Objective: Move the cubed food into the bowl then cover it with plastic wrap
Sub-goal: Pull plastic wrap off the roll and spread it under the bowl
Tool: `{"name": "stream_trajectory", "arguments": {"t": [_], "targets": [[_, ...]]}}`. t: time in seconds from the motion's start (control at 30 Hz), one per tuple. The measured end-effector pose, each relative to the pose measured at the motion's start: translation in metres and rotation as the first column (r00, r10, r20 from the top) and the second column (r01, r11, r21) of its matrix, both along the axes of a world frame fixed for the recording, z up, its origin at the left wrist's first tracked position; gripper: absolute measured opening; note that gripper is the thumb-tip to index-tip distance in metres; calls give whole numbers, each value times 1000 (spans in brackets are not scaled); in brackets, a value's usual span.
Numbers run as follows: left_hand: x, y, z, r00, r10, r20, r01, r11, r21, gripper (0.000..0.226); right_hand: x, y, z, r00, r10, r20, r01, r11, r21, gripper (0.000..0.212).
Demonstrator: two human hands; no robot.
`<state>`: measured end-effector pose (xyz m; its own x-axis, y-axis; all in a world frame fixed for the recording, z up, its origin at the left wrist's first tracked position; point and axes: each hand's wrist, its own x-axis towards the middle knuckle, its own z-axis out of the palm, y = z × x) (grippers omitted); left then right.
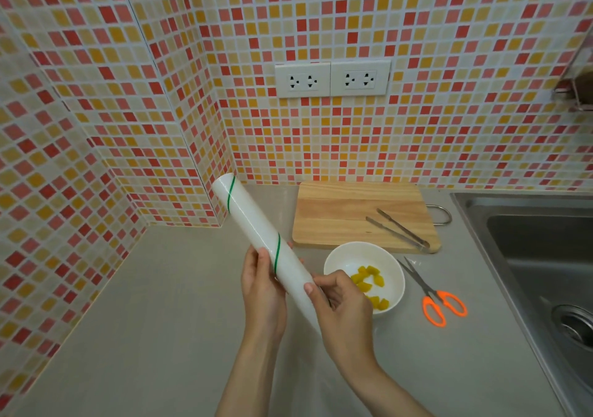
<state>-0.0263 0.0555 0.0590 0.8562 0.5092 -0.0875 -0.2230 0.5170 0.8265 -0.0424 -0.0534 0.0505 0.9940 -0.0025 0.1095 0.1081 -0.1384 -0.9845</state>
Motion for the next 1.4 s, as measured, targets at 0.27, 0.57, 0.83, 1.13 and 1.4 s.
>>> {"name": "stream_trajectory", "arguments": {"t": [0.27, 0.57, 0.83, 1.13, 1.4], "targets": [[3, -7, -6, 998, 67, 0, -66, 986, 151, 24, 9, -7, 4, 995, 37, 89, -7, 948, -317, 11], [9, -9, -2, 983, 184, -13, -183, 983, 30, 30, 11, -19, 7, 997, 66, 25, -58, 968, -245, 4], [9, -12, -6, 984, 177, -24, -177, 984, 21, 30, 18, -18, 5, 992, 84, 94, -44, 928, -369, 15], [12, -10, -7, 980, 197, -21, -197, 980, -5, 33, 20, -16, 9, 989, 84, 121, -33, 927, -374, 15], [14, -7, -11, 988, 157, 14, -157, 988, 12, 30, 29, -19, 14, 995, 92, 47, -73, 950, -303, 10]]}}
